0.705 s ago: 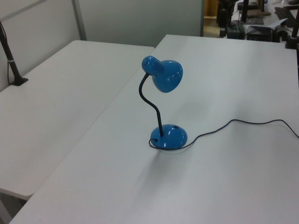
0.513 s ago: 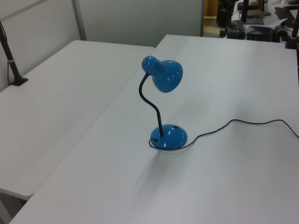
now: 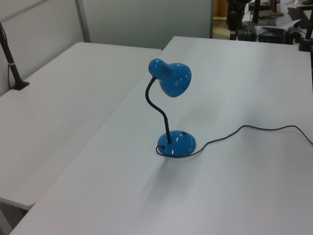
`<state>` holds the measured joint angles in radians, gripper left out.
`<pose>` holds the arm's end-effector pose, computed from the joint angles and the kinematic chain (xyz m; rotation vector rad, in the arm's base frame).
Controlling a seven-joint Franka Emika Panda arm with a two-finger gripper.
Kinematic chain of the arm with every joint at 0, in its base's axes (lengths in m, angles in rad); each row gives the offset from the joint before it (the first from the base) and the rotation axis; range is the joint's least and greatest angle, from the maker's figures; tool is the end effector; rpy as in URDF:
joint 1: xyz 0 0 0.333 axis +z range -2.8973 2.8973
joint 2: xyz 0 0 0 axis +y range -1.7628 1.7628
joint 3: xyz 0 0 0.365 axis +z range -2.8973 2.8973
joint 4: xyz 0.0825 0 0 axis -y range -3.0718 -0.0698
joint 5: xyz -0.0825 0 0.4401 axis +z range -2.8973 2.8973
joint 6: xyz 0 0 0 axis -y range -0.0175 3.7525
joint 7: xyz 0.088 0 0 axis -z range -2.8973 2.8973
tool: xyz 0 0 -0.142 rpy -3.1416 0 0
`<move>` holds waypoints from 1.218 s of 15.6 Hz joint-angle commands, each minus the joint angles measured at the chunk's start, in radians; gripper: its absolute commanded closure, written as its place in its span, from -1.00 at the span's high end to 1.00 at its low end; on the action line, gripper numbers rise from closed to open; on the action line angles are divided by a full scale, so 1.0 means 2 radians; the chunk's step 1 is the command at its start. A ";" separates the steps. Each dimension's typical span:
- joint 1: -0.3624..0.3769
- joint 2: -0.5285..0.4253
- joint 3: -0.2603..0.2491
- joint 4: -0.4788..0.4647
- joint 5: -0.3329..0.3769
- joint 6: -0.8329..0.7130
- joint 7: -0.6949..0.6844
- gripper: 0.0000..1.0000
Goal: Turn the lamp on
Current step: 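Move the gripper toward the blue lamp's round base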
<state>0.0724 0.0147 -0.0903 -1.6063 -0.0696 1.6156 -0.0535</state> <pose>0.6185 -0.0203 0.6150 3.0704 0.0597 -0.0121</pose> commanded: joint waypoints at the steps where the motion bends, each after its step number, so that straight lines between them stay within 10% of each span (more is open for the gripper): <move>1: 0.007 -0.003 -0.004 -0.001 -0.007 -0.015 0.002 0.37; 3: 0.007 -0.003 -0.004 -0.001 -0.006 -0.014 0.002 -0.41; 6: 0.006 -0.003 -0.004 -0.002 -0.005 -0.012 0.001 -1.00; 19: 0.083 0.025 0.011 -0.133 0.002 0.208 -0.089 -1.00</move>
<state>0.1732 0.0398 -0.0649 -1.7899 -0.0682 1.8546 -0.2047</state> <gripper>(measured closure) 0.991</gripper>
